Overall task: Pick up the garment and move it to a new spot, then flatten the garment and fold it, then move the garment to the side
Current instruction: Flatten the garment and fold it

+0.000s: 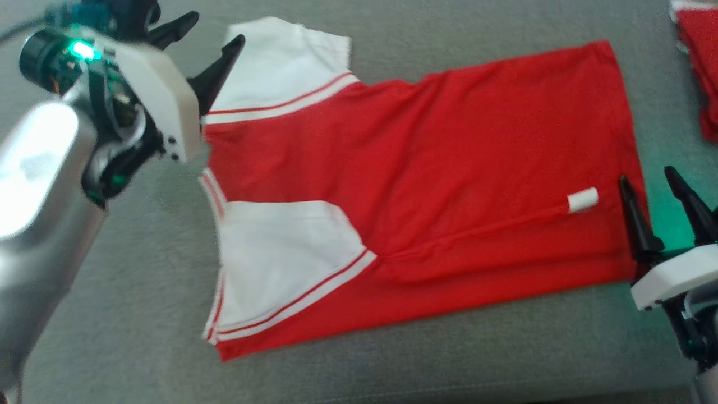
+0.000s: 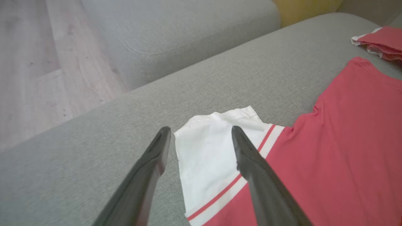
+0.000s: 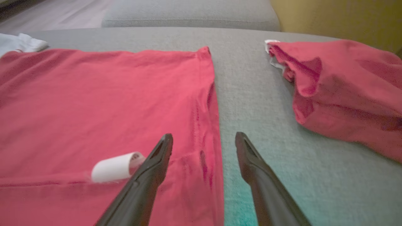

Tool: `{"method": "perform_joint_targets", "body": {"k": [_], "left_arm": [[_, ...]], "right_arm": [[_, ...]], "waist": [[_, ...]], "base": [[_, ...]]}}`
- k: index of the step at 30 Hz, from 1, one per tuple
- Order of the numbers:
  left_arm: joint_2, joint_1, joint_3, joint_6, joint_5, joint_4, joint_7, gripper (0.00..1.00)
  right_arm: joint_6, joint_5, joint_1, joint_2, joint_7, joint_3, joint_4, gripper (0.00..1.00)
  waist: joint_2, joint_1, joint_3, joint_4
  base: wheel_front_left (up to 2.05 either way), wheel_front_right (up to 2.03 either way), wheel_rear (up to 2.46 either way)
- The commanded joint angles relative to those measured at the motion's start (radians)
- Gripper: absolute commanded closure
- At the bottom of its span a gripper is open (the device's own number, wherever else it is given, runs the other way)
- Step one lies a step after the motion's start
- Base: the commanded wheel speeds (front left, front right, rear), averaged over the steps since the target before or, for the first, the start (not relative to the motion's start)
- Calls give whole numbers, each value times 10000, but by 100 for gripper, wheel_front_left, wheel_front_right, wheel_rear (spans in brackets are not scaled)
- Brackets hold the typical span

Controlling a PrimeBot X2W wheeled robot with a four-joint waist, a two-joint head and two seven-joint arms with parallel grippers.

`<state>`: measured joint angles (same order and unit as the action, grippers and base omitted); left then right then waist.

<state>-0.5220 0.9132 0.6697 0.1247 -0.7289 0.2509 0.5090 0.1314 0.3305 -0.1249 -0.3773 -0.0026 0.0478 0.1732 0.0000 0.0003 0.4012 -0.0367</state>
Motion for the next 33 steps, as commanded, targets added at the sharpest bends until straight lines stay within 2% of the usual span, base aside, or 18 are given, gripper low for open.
{"method": "perform_joint_targets", "body": {"k": [1, 6, 9, 14, 22, 33], "left_arm": [[-334, 640, -273, 47, -206, 60, 226, 0], [-548, 1469, 399, 55, -845, 1243, 849, 0], [-732, 1777, 641, 57, -995, 1880, 938, 0], [-729, 1960, 872, 58, -1417, 2623, 1065, 0], [-635, 2226, 1200, 58, -2263, 2427, 680, 0], [-746, 2738, 1922, 59, -2713, 2173, 283, 0]], "right_arm": [[-7, -87, 56, -134, -9, 138, -266, 0], [-7, -129, -100, -44, -93, 238, -223, 0], [-7, -158, -199, -20, -151, 306, -181, 0], [-7, -188, -326, 42, -240, 364, -65, 0], [-7, -286, -419, 71, -372, 194, 94, 0], [-7, -500, -483, 251, -403, 97, 80, 0]], "waist": [[0, -3, 430, -450], [0, -3, 702, -816], [0, -3, 821, -976], [0, -3, 910, -1137], [0, -3, 984, -1220], [0, -3, 1058, -1248]], "base": [[0, 0, 0], [0, 0, 0], [0, 0, 0], [0, 0, 0], [0, 0, 0], [0, 0, 0]]}}
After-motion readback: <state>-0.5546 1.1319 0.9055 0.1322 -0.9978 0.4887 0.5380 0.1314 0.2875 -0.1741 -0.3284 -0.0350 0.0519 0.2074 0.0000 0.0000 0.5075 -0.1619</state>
